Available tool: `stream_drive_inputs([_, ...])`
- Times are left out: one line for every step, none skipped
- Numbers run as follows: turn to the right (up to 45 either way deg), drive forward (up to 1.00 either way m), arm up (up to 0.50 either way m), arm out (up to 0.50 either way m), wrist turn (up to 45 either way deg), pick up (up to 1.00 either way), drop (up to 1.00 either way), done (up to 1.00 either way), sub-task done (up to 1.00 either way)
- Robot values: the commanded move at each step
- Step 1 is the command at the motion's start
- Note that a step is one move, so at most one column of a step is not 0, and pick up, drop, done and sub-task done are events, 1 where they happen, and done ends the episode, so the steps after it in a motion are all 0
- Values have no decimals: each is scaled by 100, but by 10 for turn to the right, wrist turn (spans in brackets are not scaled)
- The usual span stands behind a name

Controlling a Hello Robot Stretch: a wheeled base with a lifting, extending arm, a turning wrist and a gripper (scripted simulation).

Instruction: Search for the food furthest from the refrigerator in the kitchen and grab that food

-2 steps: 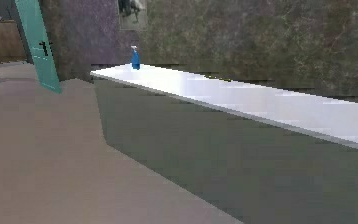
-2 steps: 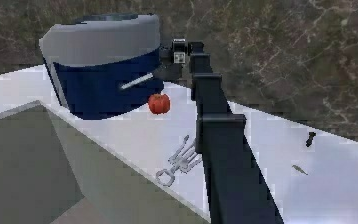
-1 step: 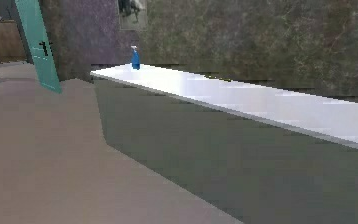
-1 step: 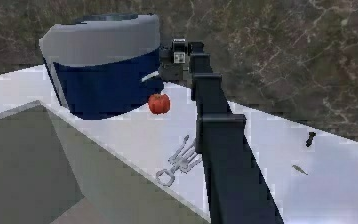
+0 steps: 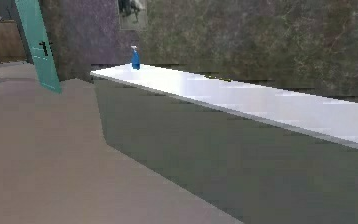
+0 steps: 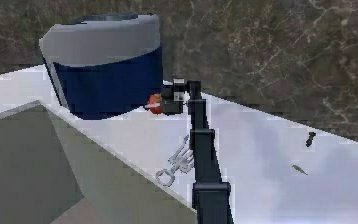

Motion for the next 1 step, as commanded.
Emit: stream_drive_inputs([0,0,0,0,0,100,0,0,0])
